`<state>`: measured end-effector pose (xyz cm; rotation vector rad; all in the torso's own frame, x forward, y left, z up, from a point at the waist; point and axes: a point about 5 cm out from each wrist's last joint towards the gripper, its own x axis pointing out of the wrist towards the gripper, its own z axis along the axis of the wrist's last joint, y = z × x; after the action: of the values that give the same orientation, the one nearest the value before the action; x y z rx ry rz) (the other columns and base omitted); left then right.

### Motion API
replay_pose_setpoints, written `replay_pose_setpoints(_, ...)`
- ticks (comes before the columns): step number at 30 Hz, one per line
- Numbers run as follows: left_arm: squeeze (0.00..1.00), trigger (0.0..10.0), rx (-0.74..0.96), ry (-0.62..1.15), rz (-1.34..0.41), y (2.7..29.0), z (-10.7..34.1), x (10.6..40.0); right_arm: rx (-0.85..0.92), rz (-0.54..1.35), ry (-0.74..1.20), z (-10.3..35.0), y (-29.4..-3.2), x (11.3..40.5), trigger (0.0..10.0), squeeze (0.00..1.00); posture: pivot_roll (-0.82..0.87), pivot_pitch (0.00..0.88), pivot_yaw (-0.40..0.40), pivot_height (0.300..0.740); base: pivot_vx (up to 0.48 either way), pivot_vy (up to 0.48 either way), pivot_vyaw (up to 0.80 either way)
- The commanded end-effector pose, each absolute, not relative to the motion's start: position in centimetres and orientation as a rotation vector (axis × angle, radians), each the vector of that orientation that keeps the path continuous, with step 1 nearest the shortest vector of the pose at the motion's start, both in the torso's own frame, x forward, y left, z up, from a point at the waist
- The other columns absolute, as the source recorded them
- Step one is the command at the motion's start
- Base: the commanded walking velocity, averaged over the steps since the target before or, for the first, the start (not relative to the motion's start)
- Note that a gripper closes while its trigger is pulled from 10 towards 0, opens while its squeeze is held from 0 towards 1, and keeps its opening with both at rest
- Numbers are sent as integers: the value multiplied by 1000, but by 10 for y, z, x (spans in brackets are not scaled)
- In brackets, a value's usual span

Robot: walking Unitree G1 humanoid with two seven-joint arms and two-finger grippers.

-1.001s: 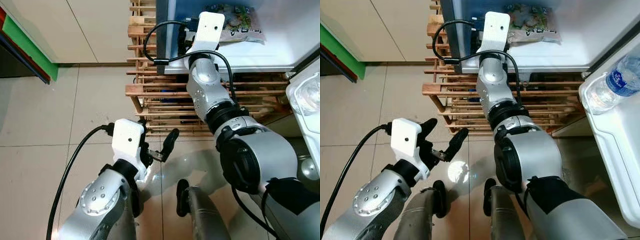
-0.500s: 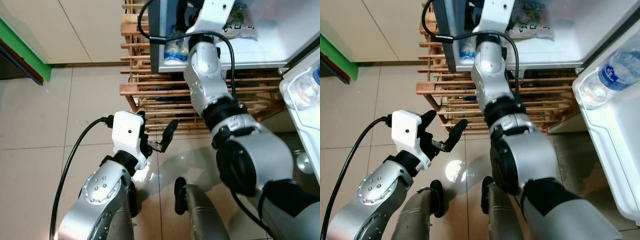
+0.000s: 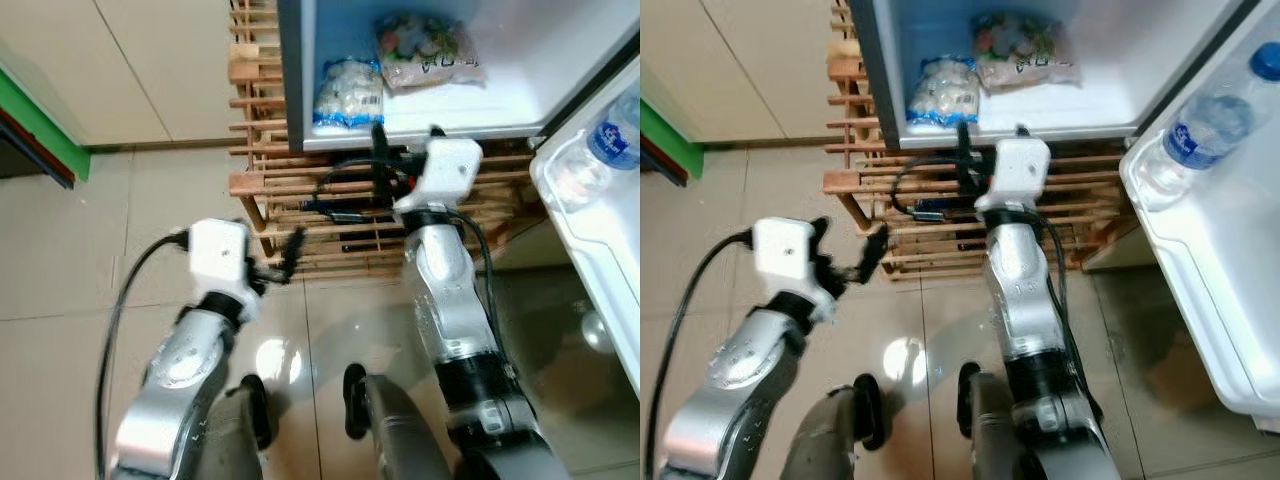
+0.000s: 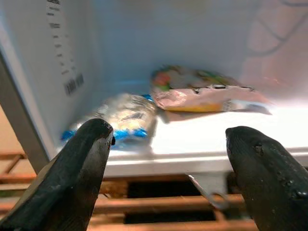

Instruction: Restocking fridge

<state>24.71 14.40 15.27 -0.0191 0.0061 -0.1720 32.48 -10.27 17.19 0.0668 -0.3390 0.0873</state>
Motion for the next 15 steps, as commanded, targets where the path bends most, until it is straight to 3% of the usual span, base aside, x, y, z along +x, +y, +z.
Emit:
replay_pose_setpoints(1,0,10000,8,-26,-157,146,158,251,42,73,-326,169,-114,311,10000,0,-25,140,1,740,0,0,0)
replay_pose_setpoints(8,0,10000,-14,-90,-129,152,169,268,-4,53,-261,150,-131,298,10000,0,-28,64,21,740,0,0,0)
replay_pose_setpoints(15,0,10000,-50,-100,-139,144,166,282,43,54,-190,133,-143,292,10000,0,-40,24,36,740,414,0,0)
